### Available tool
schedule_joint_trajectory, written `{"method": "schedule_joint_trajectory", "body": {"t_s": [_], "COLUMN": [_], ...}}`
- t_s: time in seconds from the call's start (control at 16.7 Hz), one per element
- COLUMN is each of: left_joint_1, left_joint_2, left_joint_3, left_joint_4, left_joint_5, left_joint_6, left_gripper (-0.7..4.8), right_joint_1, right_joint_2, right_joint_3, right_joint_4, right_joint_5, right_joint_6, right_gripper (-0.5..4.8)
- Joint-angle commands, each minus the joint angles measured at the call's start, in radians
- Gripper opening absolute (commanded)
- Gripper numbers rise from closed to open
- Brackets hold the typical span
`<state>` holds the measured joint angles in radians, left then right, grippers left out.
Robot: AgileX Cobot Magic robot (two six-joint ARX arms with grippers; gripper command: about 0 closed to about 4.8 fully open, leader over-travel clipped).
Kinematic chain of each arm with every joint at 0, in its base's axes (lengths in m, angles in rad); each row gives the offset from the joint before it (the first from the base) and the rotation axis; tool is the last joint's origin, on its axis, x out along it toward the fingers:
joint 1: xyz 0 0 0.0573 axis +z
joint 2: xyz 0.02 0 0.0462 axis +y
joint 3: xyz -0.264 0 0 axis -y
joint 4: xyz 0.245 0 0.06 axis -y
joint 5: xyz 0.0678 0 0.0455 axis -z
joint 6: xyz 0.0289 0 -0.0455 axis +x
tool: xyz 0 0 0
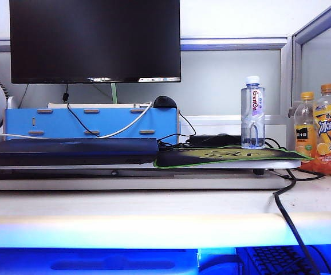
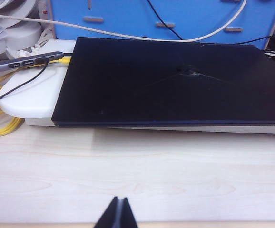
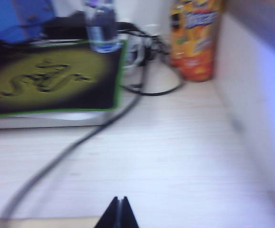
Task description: Pick up the mineral water bottle and place it on the laptop.
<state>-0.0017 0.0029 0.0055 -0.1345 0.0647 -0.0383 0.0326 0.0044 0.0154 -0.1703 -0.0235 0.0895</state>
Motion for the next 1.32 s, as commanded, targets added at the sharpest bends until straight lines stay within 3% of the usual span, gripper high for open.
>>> {"method": "schedule_joint_trajectory", "body": {"t_s": [0.06, 0.48, 0.78, 0.9, 1.14, 1.32], "left_joint_1": [0.000, 0.000, 0.000, 0.000, 0.000, 0.000], "left_joint_2": [-0.002, -0.002, -0.002, -0.002, -0.002, -0.002], "left_joint_3": [0.002, 0.002, 0.002, 0.002, 0.002, 0.002], "left_joint_4": [0.008, 0.008, 0.008, 0.008, 0.008, 0.008], "left_joint_5": [0.003, 0.003, 0.003, 0.003, 0.003, 0.003], "left_joint_6": [0.001, 0.001, 0.001, 0.001, 0.001, 0.001], "left_gripper": [-0.02, -0.02, -0.02, -0.02, -0.02, -0.02], "right_joint_1": [0.005, 0.005, 0.005, 0.005, 0.005, 0.005], "right_joint_2": [0.000, 0.105, 0.532, 0.744, 0.863, 0.866], "right_joint_3": [0.025, 0.320, 0.604, 0.753, 0.823, 0.822], "right_joint_4": [0.013, -0.062, -0.200, -0.278, -0.219, -0.214], "right_joint_5": [-0.174, -0.212, -0.234, -0.293, -0.426, -0.424], "right_joint_6": [0.095, 0.181, 0.005, 0.013, 0.076, 0.061], "right_gripper": [-0.01, -0.01, -0.01, -0.01, -0.01, 0.08]}}
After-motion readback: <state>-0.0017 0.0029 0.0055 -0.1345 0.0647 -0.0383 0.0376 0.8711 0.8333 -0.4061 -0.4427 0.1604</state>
